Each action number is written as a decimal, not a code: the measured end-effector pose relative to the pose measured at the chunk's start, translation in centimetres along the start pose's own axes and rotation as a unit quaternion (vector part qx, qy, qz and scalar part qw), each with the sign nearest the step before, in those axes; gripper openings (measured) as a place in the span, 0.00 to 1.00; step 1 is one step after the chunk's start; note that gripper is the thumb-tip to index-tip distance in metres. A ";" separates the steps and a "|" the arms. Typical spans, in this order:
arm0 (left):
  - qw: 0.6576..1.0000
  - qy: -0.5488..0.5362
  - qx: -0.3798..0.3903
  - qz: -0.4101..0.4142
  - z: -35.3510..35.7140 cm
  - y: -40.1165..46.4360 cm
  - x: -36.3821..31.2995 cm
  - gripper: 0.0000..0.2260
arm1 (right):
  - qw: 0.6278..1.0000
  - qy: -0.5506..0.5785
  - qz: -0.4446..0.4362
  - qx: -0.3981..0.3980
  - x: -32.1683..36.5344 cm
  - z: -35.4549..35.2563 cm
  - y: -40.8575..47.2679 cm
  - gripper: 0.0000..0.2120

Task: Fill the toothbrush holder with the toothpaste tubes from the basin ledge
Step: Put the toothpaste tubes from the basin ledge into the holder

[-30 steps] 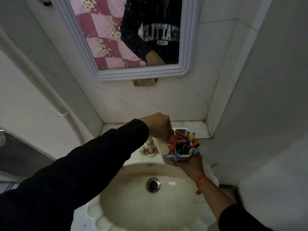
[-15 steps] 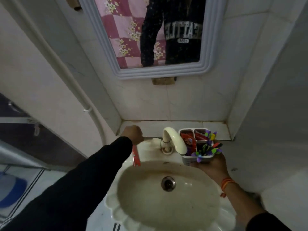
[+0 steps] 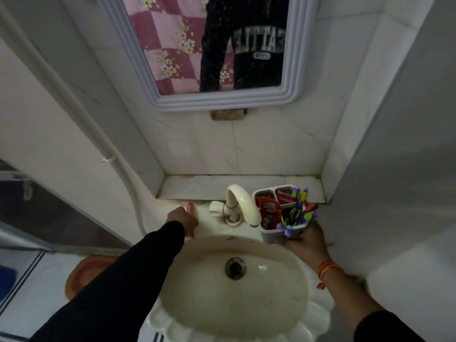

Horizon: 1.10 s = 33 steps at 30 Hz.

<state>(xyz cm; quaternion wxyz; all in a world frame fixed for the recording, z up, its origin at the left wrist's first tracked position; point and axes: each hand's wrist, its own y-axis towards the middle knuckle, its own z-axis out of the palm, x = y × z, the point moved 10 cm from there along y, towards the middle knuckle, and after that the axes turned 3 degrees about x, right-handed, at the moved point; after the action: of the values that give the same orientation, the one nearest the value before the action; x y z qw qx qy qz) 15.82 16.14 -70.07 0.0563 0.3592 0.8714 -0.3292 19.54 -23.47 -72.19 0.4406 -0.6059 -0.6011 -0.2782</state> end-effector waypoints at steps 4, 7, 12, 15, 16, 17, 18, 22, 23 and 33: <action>0.983 -0.181 0.040 -0.004 -0.6 -2.4 -2.8 0.14 | 0.998 0.054 -0.011 -0.012 0.3 0.0 0.1 0.34; 0.973 -0.221 0.009 0.058 -2.9 -5.7 -5.3 0.12 | 0.997 0.075 -0.030 -0.016 0.7 0.2 0.0 0.34; 0.948 -0.152 -0.072 0.272 -8.6 -14.7 -12.6 0.07 | 0.992 0.117 -0.041 -0.024 0.9 0.3 0.3 0.37; 0.929 -0.066 -0.098 0.351 -10.2 -19.3 -16.1 0.09 | 0.993 0.098 -0.057 -0.029 0.8 0.5 0.4 0.39; 0.921 -0.038 -0.103 0.373 -10.2 -20.5 -17.2 0.10 | 0.993 0.095 -0.060 -0.030 0.7 0.5 0.4 0.40; 0.914 0.003 -0.110 0.391 -10.0 -21.5 -18.3 0.10 | 0.994 0.092 -0.059 -0.029 0.6 0.6 0.4 0.40; 0.906 0.046 -0.111 0.407 -9.4 -22.4 -19.4 0.10 | 0.994 0.091 -0.057 -0.025 0.6 0.6 0.3 0.40; 0.872 0.204 -0.098 0.434 -5.4 -23.5 -22.7 0.08 | 0.994 0.085 -0.059 -0.028 1.2 0.6 -0.1 0.35; 0.866 0.238 -0.101 0.427 -4.4 -23.3 -23.1 0.08 | 0.994 0.090 -0.059 -0.030 1.5 0.7 -0.2 0.34; 0.842 0.337 -0.101 0.409 -0.7 -21.7 -24.7 0.09 | 0.995 0.080 -0.058 -0.021 0.7 0.9 0.3 0.40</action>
<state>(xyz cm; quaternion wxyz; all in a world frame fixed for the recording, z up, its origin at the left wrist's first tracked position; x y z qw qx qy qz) 19.65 -9.38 -49.66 -0.0749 0.7643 0.6389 -0.0452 19.73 -22.29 -72.07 0.4577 -0.5550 -0.5922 -0.3629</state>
